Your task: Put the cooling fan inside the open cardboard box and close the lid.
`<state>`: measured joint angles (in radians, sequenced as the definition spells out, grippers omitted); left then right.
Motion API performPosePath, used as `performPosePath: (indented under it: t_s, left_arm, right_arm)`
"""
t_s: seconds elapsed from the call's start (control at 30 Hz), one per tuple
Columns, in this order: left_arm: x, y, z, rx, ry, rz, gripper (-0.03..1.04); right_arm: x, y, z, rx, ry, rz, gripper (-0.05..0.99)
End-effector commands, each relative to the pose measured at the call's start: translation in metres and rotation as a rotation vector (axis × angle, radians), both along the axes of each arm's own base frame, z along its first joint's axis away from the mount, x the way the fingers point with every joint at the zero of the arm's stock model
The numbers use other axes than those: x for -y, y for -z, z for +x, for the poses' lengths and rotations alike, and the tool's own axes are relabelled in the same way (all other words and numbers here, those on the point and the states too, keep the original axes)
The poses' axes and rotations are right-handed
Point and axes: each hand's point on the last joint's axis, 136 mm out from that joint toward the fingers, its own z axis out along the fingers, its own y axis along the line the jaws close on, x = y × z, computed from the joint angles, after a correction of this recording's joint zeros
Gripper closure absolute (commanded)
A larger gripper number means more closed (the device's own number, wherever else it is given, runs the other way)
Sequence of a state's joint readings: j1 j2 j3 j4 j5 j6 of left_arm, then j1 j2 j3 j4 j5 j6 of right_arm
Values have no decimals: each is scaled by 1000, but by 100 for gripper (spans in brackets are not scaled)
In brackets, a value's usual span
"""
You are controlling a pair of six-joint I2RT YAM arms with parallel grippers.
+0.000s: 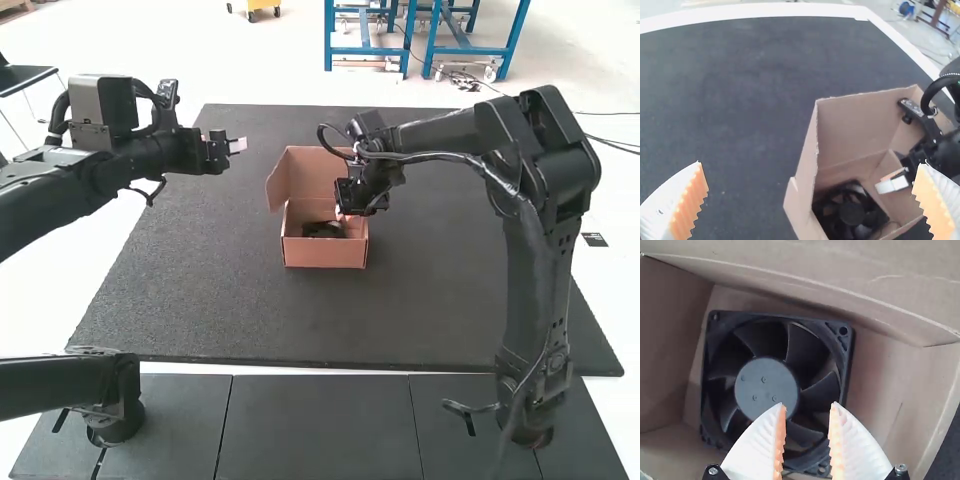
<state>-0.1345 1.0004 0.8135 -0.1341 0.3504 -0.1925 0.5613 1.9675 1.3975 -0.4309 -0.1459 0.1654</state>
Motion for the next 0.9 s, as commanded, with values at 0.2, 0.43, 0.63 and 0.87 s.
performPosePath:
  t_s: [0.2,0.43,0.63,0.87]
  left_arm:
    - [-11,-12,1,35,-57,2,4]
    - [-28,-6,16,24,-159,58,4]
    - [-45,12,31,-22,-247,155,4]
    - [-50,26,51,-62,-273,233,4]
  right_arm:
    - [-1,-37,4,23,1,20,50]
    - [3,-93,-9,92,-71,44,30]
    - [22,-128,-31,192,-138,18,27]
    - [51,-131,-51,269,-153,-55,28]
